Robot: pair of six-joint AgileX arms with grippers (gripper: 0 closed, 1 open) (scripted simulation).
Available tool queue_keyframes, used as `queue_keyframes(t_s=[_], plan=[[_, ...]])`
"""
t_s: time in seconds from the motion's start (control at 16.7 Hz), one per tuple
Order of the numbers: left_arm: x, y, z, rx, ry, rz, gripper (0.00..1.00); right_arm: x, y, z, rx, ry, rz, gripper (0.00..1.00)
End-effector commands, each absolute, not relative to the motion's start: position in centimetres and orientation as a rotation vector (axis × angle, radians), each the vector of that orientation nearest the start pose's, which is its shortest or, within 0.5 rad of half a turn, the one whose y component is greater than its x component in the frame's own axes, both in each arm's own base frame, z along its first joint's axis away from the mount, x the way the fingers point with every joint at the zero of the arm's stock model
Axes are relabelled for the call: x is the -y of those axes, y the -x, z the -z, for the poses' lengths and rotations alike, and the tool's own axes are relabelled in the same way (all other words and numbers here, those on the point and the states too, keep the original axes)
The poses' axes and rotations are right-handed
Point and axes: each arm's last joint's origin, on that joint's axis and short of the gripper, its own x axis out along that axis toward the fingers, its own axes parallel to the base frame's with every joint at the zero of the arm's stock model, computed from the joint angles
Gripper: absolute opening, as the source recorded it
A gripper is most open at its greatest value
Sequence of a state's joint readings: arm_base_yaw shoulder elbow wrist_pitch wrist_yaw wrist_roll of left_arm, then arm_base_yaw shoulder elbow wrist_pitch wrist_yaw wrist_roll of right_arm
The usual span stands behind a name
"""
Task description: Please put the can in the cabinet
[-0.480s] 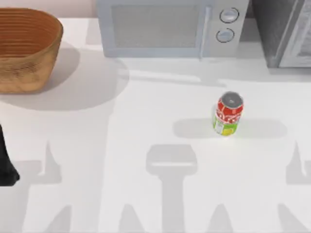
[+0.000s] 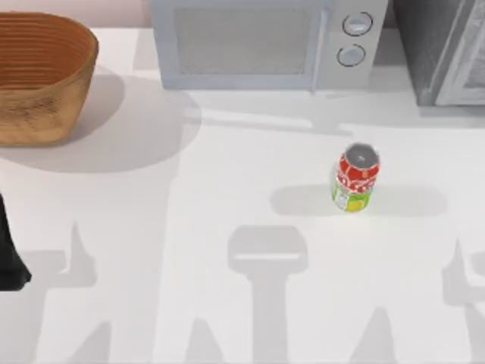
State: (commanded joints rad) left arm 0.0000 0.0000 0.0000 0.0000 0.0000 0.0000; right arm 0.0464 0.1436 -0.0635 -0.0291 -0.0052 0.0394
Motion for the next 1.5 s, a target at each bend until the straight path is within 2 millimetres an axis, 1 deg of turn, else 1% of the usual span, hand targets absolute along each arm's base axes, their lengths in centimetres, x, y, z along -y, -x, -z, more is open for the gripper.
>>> queue_keyframes(t_s=[0.18,0.3,0.42,0.66,0.96,1.26,1.5], plan=[[0.1,-10.6,-16.0,0.0,0.0,0.0,1.0,-0.7,-11.4,-10.4,-0.375,-0.048,-0.045,1.0],[0.1,-10.6,-16.0,0.0,0.0,0.0,1.0,-0.9,-11.4,-9.8,-0.433,-0.045,-0.033,1.0],[0.1,-10.6,-16.0,0.0,0.0,0.0,1.0,-1.1,-11.7,-9.6,-0.465,-0.033,-0.019,1.0],[0.1,-10.6,-16.0,0.0,0.0,0.0,1.0,-1.7,-12.7,-10.3,-0.472,0.006,0.008,1.0],[0.1,-10.6,-16.0,0.0,0.0,0.0,1.0,-3.1,-15.0,-11.6,-0.42,0.058,0.031,1.0],[0.1,-10.6,-16.0,0.0,0.0,0.0,1.0,-5.5,-17.7,-12.4,-0.348,0.095,0.045,1.0],[0.1,-10.6,-16.0,0.0,0.0,0.0,1.0,-7.8,-19.8,-12.2,-0.29,0.11,0.05,1.0]])
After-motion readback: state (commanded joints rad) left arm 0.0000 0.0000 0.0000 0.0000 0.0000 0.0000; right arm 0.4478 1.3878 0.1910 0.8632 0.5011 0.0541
